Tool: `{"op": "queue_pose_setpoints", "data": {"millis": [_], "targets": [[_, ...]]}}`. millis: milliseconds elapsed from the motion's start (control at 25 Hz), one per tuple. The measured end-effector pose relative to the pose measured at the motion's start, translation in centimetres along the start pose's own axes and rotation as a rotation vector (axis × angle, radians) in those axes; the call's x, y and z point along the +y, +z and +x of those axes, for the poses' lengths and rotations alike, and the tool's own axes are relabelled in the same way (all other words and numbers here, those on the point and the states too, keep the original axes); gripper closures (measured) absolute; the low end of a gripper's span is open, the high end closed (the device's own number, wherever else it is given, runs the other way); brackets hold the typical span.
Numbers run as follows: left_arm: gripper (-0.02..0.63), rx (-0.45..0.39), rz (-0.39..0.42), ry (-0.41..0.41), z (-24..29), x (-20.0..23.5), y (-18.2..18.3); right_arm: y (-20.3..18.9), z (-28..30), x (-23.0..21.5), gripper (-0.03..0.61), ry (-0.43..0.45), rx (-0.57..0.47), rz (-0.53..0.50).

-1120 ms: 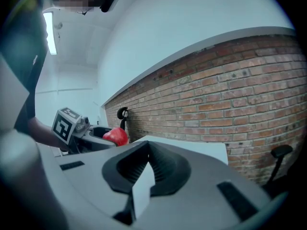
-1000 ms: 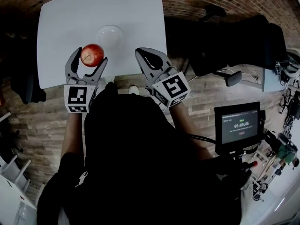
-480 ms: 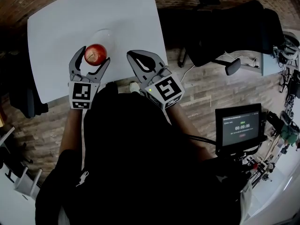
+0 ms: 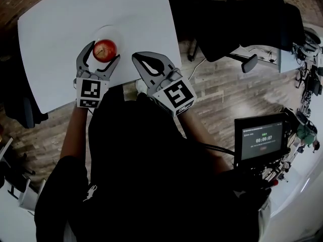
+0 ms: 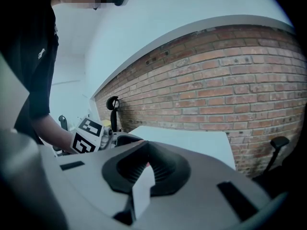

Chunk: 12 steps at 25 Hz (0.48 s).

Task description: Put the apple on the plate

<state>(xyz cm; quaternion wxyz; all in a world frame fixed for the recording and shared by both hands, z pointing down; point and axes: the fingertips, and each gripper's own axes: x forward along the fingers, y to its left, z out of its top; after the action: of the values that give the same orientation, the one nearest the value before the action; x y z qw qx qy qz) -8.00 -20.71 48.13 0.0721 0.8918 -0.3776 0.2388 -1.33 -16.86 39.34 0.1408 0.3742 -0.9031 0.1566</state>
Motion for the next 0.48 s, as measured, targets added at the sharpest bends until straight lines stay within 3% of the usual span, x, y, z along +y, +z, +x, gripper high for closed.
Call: {"op": "queue_pose_setpoints", "data": {"millis": [120,480], "targets": [[0.212,-0.007,-0.014,-0.008,0.6,0.3,-0.5,-0.1,0.4,0.2,0.575,-0.004,0.012,0.006],[0.212,0.016,0.062,-0.043,2.6,0.2,-2.3,-0.9,1.2,0.3,0.575,-0.012,0.051,0.006]]}}
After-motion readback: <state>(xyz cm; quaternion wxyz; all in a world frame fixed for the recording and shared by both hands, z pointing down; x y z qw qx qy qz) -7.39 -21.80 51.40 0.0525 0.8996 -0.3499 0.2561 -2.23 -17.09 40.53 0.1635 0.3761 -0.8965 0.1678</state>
